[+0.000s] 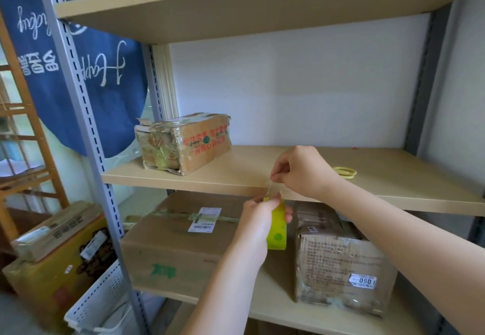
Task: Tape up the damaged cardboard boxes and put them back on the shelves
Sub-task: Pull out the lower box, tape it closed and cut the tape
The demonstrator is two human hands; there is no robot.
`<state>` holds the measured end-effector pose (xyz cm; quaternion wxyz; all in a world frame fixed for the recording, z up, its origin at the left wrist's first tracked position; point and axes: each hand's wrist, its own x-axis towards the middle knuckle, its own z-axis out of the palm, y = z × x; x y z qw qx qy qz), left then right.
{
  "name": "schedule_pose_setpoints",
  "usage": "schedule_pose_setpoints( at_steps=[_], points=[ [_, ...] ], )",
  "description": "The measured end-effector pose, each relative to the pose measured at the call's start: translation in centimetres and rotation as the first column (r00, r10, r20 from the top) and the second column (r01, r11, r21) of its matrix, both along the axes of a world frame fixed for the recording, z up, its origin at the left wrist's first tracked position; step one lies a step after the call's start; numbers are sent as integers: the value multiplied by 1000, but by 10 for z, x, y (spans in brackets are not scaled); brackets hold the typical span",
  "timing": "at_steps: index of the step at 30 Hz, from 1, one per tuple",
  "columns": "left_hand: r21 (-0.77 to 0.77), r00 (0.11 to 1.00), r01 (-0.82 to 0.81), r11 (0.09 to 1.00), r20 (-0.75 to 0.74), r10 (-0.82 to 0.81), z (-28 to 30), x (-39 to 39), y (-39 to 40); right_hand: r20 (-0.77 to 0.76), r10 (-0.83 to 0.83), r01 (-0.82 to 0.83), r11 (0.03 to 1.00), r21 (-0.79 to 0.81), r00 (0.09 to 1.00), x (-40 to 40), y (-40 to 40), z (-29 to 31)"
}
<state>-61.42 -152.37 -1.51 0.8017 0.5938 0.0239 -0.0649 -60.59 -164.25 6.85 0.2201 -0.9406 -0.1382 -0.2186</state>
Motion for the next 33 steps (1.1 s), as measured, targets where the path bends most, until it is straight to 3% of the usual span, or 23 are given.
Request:
schedule_pose_setpoints(
  at_steps=[4, 7, 10, 15, 22, 23, 25, 27, 28, 29, 30, 31, 32, 33],
  points=[
    [46, 994, -48, 998, -95, 52, 0, 8, 5, -43, -64, 60, 995, -83, 997, 17, 4, -10],
    [97, 996, -80, 992, -30, 84, -5, 13, 3, -77, -147, 136, 982, -130, 986, 23, 3, -15],
    [144, 989, -141, 979, 66, 132, -10, 11, -8, -30, -281, 262, 923, -281, 959, 29, -8, -10],
    [238, 967, -230, 944, 169, 193, -22, 9, -16, -319, -191, 198, 980, -12, 928, 32, -1, -31],
    [307, 961, -217, 926, 232, 149, -32, 2, -10, -292, -240, 259, 965, 28, 926, 36, 1, -34],
    [315, 954, -250, 915, 240, 178, -36, 0, -8, -226, -286, 302, 953, 37, 931, 33, 5, -34],
    [265, 897, -414, 871, 279, 342, -56, -12, 1, 144, -365, 353, 930, 102, 920, 11, 12, -47],
    [169, 784, -601, 781, 312, 536, -104, -32, 10, 565, -202, 147, 979, 143, 800, -34, 16, -90],
    [198, 783, -612, 766, 289, 551, -137, -42, 13, 620, -50, 34, 999, 37, 783, -59, 18, -127],
    [309, 840, -542, 781, 228, 493, -171, -52, 13, 576, 73, -5, 993, -119, 814, -80, 17, -170],
    [476, 923, -376, 795, 120, 365, -210, -59, 10, 396, 126, -6, 957, -290, 909, -95, 13, -220],
    [619, 977, -141, 773, -38, 209, -242, -64, 7, 91, 72, -23, 890, -456, 993, -104, 8, -260],
    [698, 971, 112, 708, -230, 73, -271, -67, 4, -236, -66, -85, 812, -577, 970, -107, -1, -300],
    [727, 921, 327, 604, -389, -30, -298, -67, 0, -472, -187, -174, 765, -620, 861, -104, -13, -340]
  ],
)
